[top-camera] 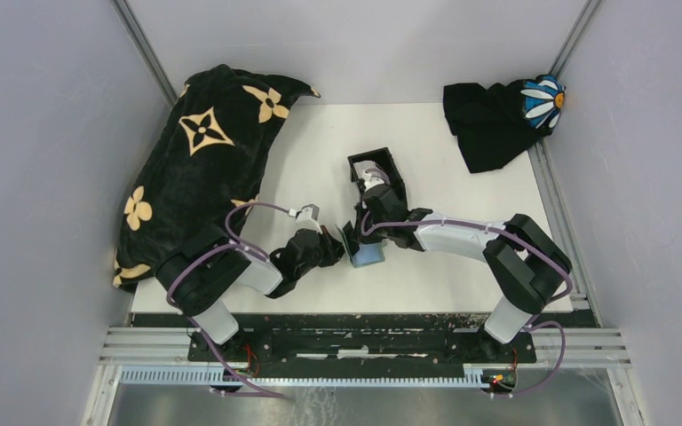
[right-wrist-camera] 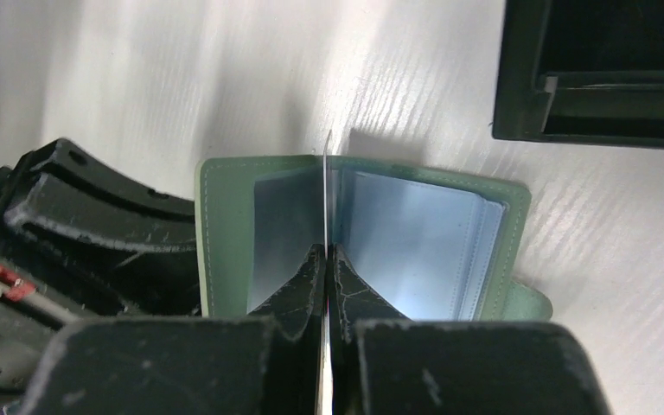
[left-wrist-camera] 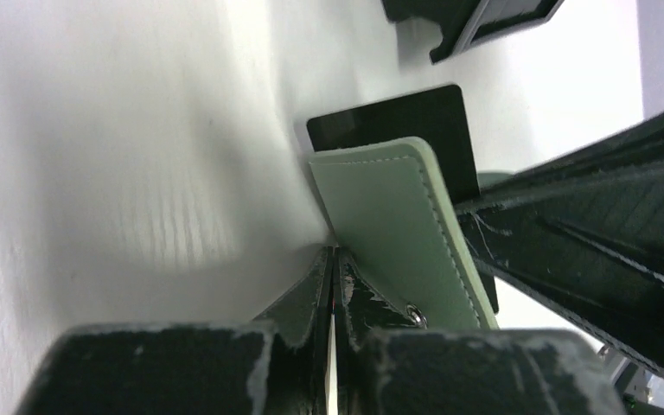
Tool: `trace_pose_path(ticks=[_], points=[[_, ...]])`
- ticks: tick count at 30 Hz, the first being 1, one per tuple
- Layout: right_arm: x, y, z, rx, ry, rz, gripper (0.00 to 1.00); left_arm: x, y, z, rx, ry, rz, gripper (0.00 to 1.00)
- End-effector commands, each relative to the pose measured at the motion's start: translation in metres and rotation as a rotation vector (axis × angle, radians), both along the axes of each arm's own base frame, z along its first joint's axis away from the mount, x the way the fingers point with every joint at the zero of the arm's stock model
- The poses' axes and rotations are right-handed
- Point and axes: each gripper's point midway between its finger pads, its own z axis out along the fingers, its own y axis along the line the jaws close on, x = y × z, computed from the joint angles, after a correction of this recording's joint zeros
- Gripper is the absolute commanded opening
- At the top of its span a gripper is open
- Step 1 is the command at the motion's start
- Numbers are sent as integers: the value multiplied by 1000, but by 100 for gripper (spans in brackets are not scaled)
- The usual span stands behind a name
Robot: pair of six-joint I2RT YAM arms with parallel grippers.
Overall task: Put the credit cards into the card holder
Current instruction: Open the card holder at the center of the board.
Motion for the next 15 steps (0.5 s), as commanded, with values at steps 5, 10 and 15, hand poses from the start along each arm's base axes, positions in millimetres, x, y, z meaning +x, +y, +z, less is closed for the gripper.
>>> trace_pose_path(ticks=[5, 10, 15], points=[[-8, 9, -12, -136, -53, 44, 1, -57, 64, -49, 313, 209, 62, 9], [-10, 8, -11, -206, -95, 47, 1, -52, 80, -18, 306, 146, 149, 12], [-11, 11, -10, -258, -130, 56, 1, -47, 95, 18, 303, 73, 216, 14]])
